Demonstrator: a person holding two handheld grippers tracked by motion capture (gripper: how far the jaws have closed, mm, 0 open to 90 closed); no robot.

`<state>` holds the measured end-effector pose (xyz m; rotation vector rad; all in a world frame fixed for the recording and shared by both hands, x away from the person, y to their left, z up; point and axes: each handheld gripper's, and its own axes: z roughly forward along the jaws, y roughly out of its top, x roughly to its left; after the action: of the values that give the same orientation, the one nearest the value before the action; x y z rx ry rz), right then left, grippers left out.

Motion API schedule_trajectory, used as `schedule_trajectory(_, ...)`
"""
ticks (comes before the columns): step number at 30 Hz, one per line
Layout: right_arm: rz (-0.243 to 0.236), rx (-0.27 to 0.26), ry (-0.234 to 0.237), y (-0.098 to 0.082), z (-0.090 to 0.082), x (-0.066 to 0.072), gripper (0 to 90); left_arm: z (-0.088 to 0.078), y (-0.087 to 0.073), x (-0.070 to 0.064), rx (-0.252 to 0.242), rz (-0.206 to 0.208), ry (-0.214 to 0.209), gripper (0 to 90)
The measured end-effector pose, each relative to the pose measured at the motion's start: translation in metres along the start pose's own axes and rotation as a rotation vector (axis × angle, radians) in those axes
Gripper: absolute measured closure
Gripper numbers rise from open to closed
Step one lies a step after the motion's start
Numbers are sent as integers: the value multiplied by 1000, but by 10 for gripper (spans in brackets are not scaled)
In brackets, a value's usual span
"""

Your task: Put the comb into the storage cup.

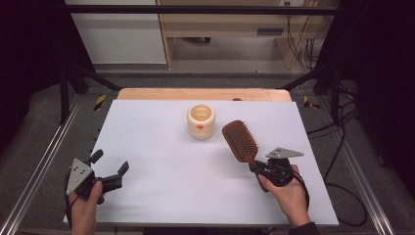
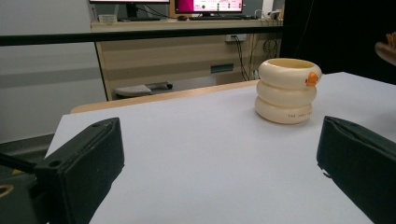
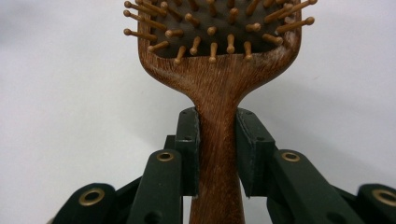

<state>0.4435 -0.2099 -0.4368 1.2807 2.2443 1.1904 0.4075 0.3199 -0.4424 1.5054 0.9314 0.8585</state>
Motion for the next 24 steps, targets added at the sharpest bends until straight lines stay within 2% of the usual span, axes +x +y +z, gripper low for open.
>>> schedule_trajectory(4,13,-47,-9,1,-5,-2,729,1,0,-2,3,12,-3,9)
schedule_trajectory(6,33,-77,6,2,-9,-4,730,0,0,-2,6,15,-1,8)
schedule_trajectory(17,57,-104,31,2,-8,-5,730,-1,-1,4,-5,-11,8,9)
schedule_trajectory(24,62,-123,59,3,-6,-6,730,-1,-1,5,-5,-12,5,9)
